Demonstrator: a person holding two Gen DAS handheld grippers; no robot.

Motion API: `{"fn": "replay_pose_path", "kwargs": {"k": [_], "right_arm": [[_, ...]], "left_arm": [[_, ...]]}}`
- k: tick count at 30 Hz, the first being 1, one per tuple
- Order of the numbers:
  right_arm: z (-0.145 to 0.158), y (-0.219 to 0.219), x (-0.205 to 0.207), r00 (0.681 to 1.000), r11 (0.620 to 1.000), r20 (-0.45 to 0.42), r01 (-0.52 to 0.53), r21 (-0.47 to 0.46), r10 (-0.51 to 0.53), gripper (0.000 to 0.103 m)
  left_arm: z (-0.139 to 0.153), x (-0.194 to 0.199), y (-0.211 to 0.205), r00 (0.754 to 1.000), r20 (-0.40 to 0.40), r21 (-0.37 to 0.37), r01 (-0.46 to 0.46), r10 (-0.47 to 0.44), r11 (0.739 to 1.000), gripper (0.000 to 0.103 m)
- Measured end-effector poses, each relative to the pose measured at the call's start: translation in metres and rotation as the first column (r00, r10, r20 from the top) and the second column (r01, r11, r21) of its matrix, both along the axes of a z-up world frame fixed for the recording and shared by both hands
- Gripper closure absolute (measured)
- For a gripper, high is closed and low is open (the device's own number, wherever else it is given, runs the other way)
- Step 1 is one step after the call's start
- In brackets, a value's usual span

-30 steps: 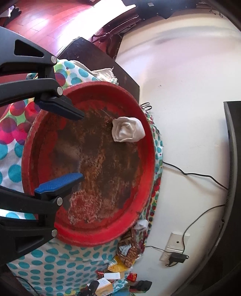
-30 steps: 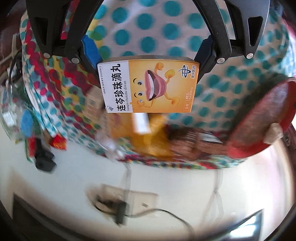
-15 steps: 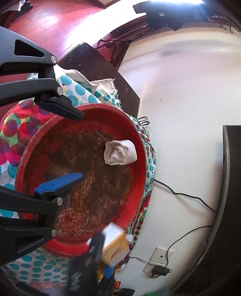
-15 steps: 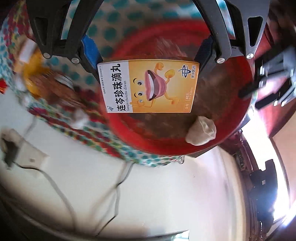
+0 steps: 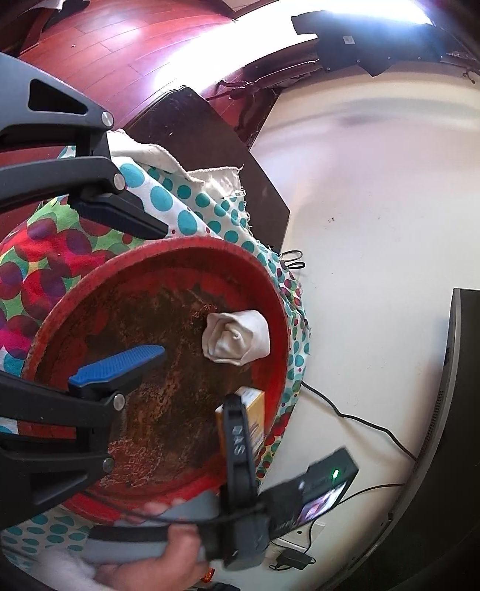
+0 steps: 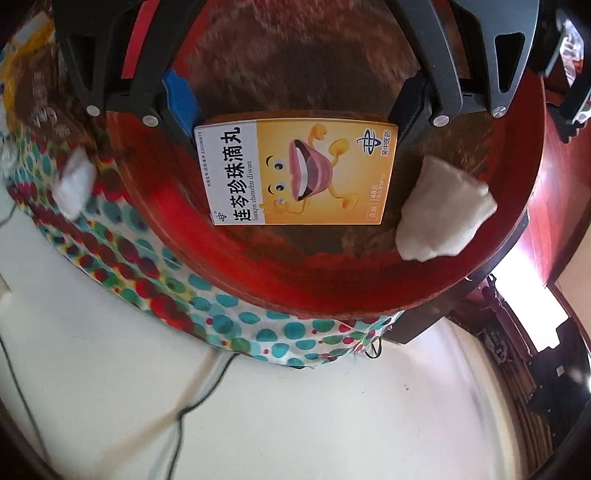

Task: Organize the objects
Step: 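Grasp the yellow medicine box with the right gripper and place it in the red tray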

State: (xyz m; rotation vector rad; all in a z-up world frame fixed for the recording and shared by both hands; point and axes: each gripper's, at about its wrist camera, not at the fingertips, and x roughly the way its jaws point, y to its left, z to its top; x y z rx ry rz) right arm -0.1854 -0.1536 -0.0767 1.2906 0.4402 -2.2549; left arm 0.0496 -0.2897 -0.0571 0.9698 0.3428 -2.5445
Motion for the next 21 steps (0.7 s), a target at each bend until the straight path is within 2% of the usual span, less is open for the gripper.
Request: {"fn": "replay_pose_path", "kwargs": {"k": [2,6,8,15,21], "right_arm": [[0.006,-0.002,-0.004,1.0,1.0,0.007,0.023,0.021,-0.023,0.017],[-0.013,-0.026,-0.016,0.999,0.999,0.029,0.02,0.035,-0.021,0.016],[-0.016,-0.023,-0.014,0.999,0.999,0.038,0.027,0.035,-0.028,0.016],[0.003,0.008,0.007,0.997,0.996,0.044,0.063,-0.058,-0.06,0.01],[0.029,0.064,0.035,0.993,0.981,0.03,0.116,-0.154,-0.113,0.003]], "left_arm": [[-0.003,-0.002,0.0,1.0,0.013,0.007,0.006,-0.006,1.0,0.042],[-0.004,-0.003,0.001,1.0,0.013,0.014,0.017,-0.017,1.0,0.042],[-0.004,-0.004,0.002,1.0,0.014,0.011,0.019,-0.02,1.0,0.042],[-0.005,-0.005,0.004,0.999,0.019,0.022,0.031,-0.031,0.999,0.042],[-0.005,-0.005,0.01,0.999,0.025,0.003,0.044,-0.044,0.999,0.042]]}}
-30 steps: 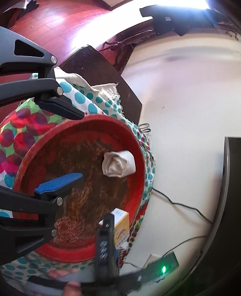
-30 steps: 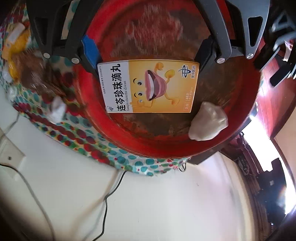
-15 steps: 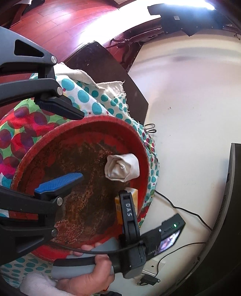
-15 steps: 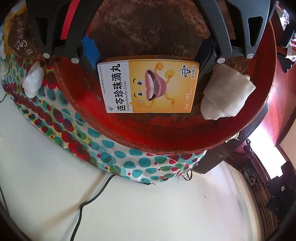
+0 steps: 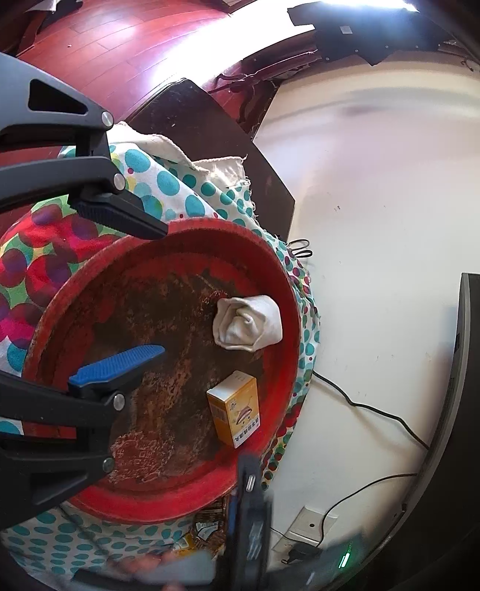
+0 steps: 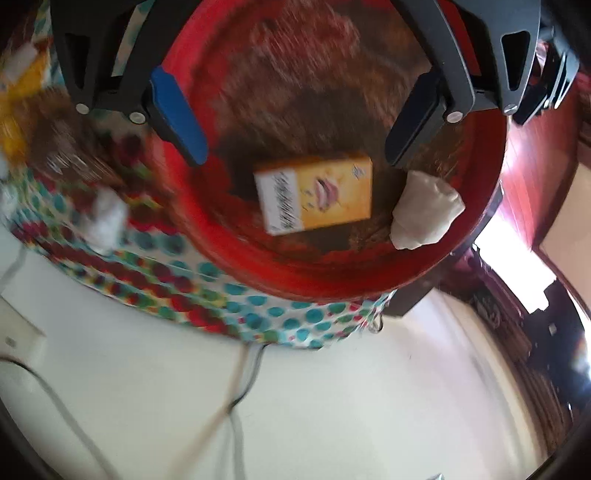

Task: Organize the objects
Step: 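Grasp the yellow medicine box with the right gripper and place it in the red tray, then grasp the brown snack bag with the right gripper while the left gripper reaches for a second sock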

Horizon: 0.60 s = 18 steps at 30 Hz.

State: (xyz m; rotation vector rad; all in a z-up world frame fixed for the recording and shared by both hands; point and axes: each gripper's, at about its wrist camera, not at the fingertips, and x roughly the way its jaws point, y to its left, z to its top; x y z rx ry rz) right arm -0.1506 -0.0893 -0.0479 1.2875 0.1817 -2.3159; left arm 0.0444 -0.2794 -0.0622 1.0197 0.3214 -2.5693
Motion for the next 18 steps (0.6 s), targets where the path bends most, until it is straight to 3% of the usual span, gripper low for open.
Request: {"fn": "replay_pose_path", "kwargs": {"k": [4,7,14,18], "right_arm": [[0.004,0.052,0.017,0.996,0.994,0.042,0.083,-0.071,-0.08,0.0],[0.0,0.094,0.019,0.976,0.974,0.104,0.201,-0.107,-0.19,0.0],[-0.016,0.155,-0.001,0.902,0.886,0.203,0.419,-0.199,-0.381,0.0],[-0.028,0.165,-0.021,0.854,0.829,0.269,0.507,-0.237,-0.446,0.0]], "left_arm": [[-0.001,-0.001,0.006,1.0,0.01,-0.006,0.017,-0.017,1.0,0.042],[-0.001,-0.002,0.011,1.0,0.014,-0.024,0.025,-0.025,0.999,0.042],[0.0,-0.002,0.016,0.999,0.021,-0.045,0.036,-0.035,0.998,0.042],[0.0,-0.003,0.016,0.999,0.022,-0.043,0.033,-0.032,0.998,0.042]]}}
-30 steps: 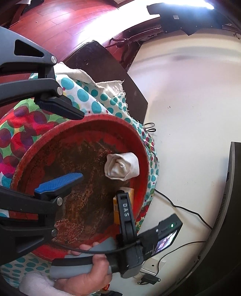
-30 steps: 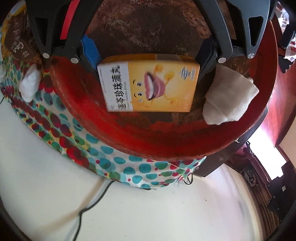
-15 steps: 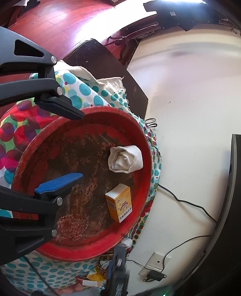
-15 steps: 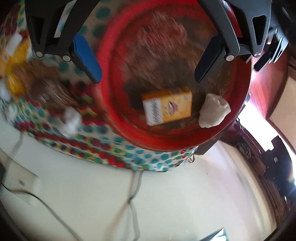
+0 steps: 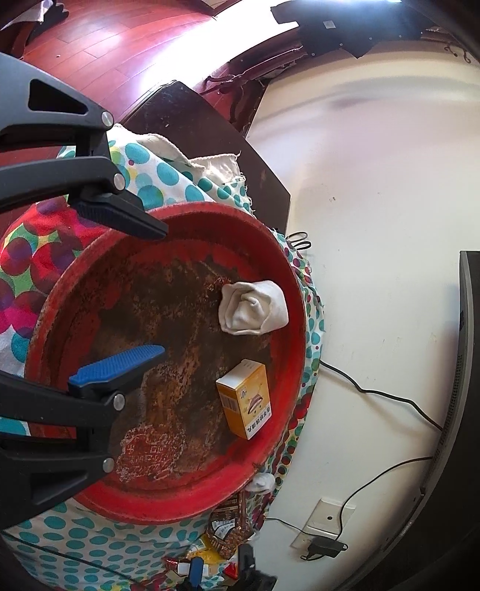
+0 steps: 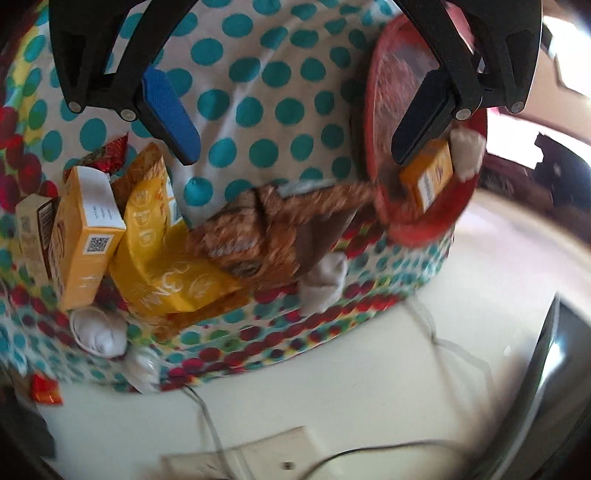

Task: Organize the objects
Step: 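Grasp the brown snack bag with the right gripper while the left gripper reaches for a second sock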

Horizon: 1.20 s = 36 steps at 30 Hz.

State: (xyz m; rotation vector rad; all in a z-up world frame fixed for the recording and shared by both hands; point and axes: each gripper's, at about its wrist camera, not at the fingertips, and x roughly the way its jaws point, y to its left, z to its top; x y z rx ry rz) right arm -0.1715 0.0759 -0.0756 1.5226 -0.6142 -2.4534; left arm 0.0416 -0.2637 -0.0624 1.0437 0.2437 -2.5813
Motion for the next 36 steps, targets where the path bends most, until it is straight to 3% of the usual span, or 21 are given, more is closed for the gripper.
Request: {"fn": "replay_pose_path", "kwargs": {"k": [7,12,14,17,26,32,36], "right_arm": [[-0.023,0.006,-0.044,0.99,0.986,0.084,0.121,-0.118,-0.111,0.0],[-0.036,-0.003,-0.071,0.987,0.986,0.1,0.136,-0.094,-0.126,0.0],[-0.038,-0.007,-0.074,0.99,0.99,0.079,0.122,-0.073,-0.116,0.001],[-0.041,-0.009,-0.075,0.996,0.996,0.048,0.075,-0.048,-0.072,0.025],[-0.03,0.0,-0.052,0.988,0.995,-0.147,-0.044,0.088,0.056,0.029],[-0.03,0.036,-0.033,0.974,0.98,-0.205,-0.056,0.189,0.095,0.032],[-0.027,0.064,-0.021,0.962,0.97,-0.245,-0.057,0.238,0.117,0.032]], "left_arm": [[-0.001,-0.001,-0.003,1.0,0.007,0.0,0.0,0.0,1.0,0.042],[-0.003,-0.002,-0.004,1.0,0.012,-0.003,0.0,0.0,1.0,0.042],[-0.003,-0.002,-0.005,1.0,0.014,-0.002,0.0,0.0,1.0,0.042],[-0.003,-0.002,-0.004,1.0,0.015,-0.007,-0.002,0.002,1.0,0.042],[0.005,0.003,0.009,0.999,-0.025,-0.041,0.032,-0.033,0.999,0.042],[0.01,0.003,0.031,0.994,-0.052,-0.083,0.087,-0.091,0.993,0.042],[0.009,-0.007,0.046,0.991,-0.029,-0.046,0.126,-0.127,0.991,0.042]]}}
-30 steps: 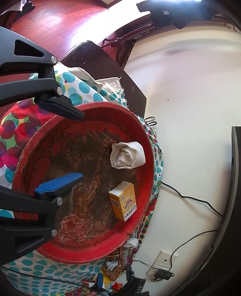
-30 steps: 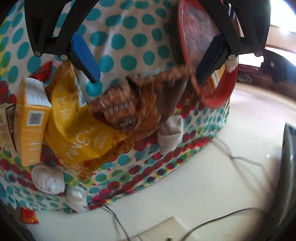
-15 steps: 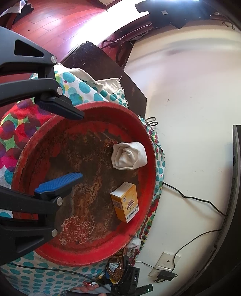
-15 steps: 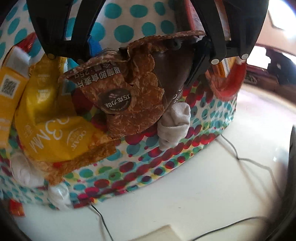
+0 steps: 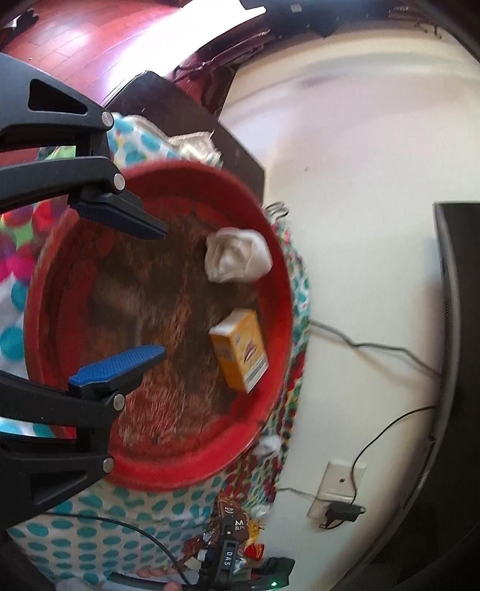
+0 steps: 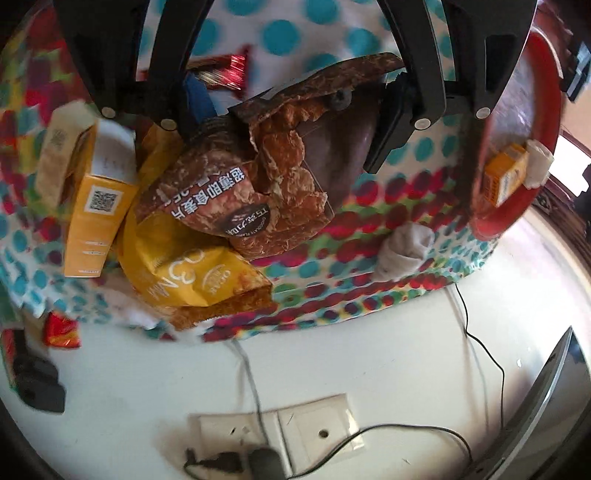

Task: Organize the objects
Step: 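Grasp the brown snack bag with the right gripper while the left gripper reaches for a second sock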

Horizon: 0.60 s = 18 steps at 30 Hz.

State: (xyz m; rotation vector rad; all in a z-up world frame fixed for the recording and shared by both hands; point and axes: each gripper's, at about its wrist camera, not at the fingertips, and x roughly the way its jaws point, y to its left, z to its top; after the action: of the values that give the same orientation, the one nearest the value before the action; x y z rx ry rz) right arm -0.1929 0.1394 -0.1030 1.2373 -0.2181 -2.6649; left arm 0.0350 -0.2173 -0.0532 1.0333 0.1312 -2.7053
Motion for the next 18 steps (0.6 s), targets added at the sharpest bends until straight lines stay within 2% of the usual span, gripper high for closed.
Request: {"fn": "replay_pose_path", "kwargs": {"k": [3,7,12,15,18], "right_arm": [[0.003,0.015,0.007,0.999,0.999,-0.041,-0.028,0.045,0.03,0.032],[0.005,0.023,0.014,0.995,0.994,-0.074,-0.056,0.095,0.063,0.032],[0.005,0.03,0.022,0.989,0.991,-0.123,-0.066,0.12,0.081,0.032],[0.007,0.035,0.024,0.988,0.994,-0.134,-0.067,0.092,0.079,0.032],[0.006,0.038,0.024,0.989,0.996,-0.127,-0.068,0.057,0.075,0.032]], "left_arm": [[0.007,-0.013,0.019,0.999,0.02,0.001,0.05,-0.05,0.999,0.042],[0.03,-0.042,0.044,0.991,0.004,0.029,0.137,-0.137,0.99,0.042],[0.052,-0.11,0.083,0.96,0.034,0.086,0.275,-0.278,0.958,0.042],[0.048,-0.155,0.106,0.94,0.08,0.106,0.322,-0.331,0.941,0.042],[0.032,-0.207,0.124,0.928,0.152,0.146,0.32,-0.341,0.936,0.042]]}}
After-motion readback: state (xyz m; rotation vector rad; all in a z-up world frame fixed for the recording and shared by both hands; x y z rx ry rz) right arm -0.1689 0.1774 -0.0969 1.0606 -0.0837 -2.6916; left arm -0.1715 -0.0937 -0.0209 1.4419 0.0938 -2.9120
